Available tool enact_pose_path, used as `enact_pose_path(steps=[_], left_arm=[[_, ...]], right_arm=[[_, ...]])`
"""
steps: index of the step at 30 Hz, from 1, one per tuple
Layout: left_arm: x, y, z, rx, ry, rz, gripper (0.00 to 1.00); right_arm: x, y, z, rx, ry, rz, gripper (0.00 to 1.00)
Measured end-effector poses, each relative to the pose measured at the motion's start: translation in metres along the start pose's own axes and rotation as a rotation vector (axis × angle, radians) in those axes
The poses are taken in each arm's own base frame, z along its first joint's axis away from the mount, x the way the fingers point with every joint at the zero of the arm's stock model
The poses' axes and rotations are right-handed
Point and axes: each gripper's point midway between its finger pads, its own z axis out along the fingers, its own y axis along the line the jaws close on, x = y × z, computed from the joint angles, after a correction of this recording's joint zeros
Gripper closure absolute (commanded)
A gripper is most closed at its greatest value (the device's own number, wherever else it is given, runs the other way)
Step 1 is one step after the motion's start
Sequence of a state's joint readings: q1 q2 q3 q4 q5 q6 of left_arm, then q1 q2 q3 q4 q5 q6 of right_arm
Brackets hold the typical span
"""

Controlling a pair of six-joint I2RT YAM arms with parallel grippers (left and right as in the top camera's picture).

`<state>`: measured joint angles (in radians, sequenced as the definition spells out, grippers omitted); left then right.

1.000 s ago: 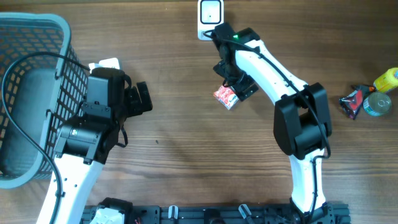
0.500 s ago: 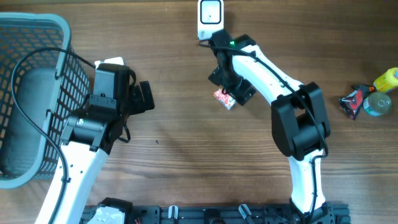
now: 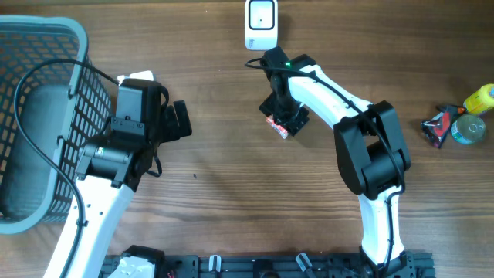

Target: Scan the item barcode

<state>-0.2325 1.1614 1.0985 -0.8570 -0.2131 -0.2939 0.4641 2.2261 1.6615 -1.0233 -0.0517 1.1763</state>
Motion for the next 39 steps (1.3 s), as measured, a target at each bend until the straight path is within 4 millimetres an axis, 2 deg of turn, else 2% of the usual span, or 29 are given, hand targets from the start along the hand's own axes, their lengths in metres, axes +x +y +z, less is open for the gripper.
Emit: enact_pose_path(steps=[4,12,16,18,21,26,27,31,33,34,36,37,39], left_arm=[[0.000,0.000,0.000,0.000,0.001,0.000,0.00],[0.001,0.000,0.000,-0.001,0.002,0.001,0.00],[0.001,0.000,0.000,-0.001,0.002,0.001,0.00],[0.001,0.000,0.000,-0.001,0.002,0.001,0.00],[0.001,0.000,0.000,-0.001,0.002,-0.001,0.00],[-0.003,0.000,0.000,0.001,-0.013,-0.021,0.00],[-0.004,0.000,0.000,-0.003,-0.017,-0.023,0.00],[-0.011,0.004,0.000,-0.028,-0.048,-0.034,0.00],[-0.015,0.004,-0.001,-0.029,-0.067,-0.039,0.00],[-0.016,0.004,-0.001,-0.028,-0.072,-0.040,0.00],[-0.018,0.003,-0.001,-0.025,-0.080,-0.042,0.00],[-0.019,0.002,-0.001,-0.023,-0.084,-0.044,0.00],[-0.021,0.002,-0.001,-0.021,-0.091,-0.045,0.00]], right_arm=[[-0.003,0.003,0.001,-0.012,-0.015,-0.066,0.32],[-0.025,0.045,-0.009,-0.160,-0.143,-0.359,0.32],[-0.035,0.073,-0.027,-0.240,-0.228,-0.527,0.30],[-0.049,0.100,-0.050,-0.306,-0.335,-0.636,0.26],[-0.073,0.135,-0.082,-0.382,-0.540,-0.741,0.25],[-0.102,0.172,-0.129,-0.450,-0.836,-0.836,0.25],[-0.108,0.184,-0.148,-0.483,-0.931,-0.860,0.26],[-0.118,0.203,-0.188,-0.531,-1.140,-0.910,0.22],[-0.121,0.207,-0.197,-0.543,-1.191,-0.917,0.22],[-0.124,0.210,-0.200,-0.552,-1.222,-0.917,0.22],[-0.131,0.214,-0.191,-0.545,-1.255,-0.925,0.25],[-0.136,0.217,-0.183,-0.540,-1.276,-0.930,0.25],[-0.146,0.223,-0.153,-0.502,-1.305,-0.970,0.30]])
